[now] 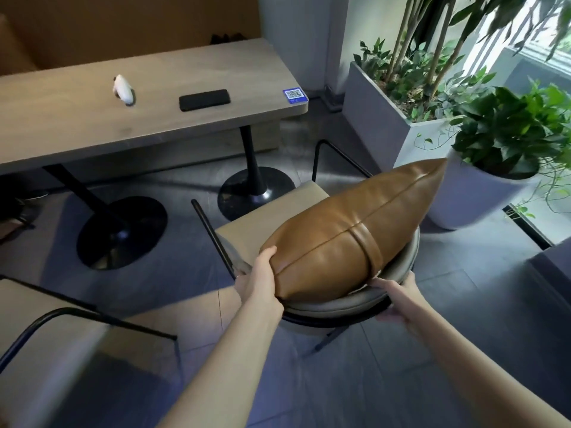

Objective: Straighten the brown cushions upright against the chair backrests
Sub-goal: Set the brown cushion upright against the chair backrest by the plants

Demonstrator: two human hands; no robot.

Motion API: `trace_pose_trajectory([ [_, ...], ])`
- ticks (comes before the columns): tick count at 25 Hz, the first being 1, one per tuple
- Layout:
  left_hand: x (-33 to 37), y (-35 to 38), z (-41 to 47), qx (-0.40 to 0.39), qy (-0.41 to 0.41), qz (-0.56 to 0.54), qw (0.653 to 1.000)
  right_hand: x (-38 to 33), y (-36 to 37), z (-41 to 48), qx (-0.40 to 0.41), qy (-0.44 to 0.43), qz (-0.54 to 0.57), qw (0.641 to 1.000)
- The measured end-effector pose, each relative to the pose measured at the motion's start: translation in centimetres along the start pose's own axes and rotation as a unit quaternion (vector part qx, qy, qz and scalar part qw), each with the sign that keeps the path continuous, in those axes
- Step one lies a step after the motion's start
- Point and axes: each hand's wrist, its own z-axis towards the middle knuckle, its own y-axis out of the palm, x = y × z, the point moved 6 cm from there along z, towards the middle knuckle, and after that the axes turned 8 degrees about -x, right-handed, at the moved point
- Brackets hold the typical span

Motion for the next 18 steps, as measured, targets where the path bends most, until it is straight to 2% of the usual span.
trace_pose_trajectory([
  [7, 0.9, 1.5, 0.5, -0.025, 0.030, -0.007, 0.999, -1.1, 0.2, 1.2, -0.004, -0.033, 0.009, 0.999],
  [13, 5.7, -0.7, 3.2, 0.004, 0.043, 0.020, 0.999, -1.2, 5.2, 1.8, -0.034, -0.033, 0.025, 0.999],
  [18, 10.7, -2.8, 5.9, 0.014, 0.038, 0.028, 0.999, -1.0, 10.7, 2.5, -0.100, -0.018, 0.023, 0.995],
])
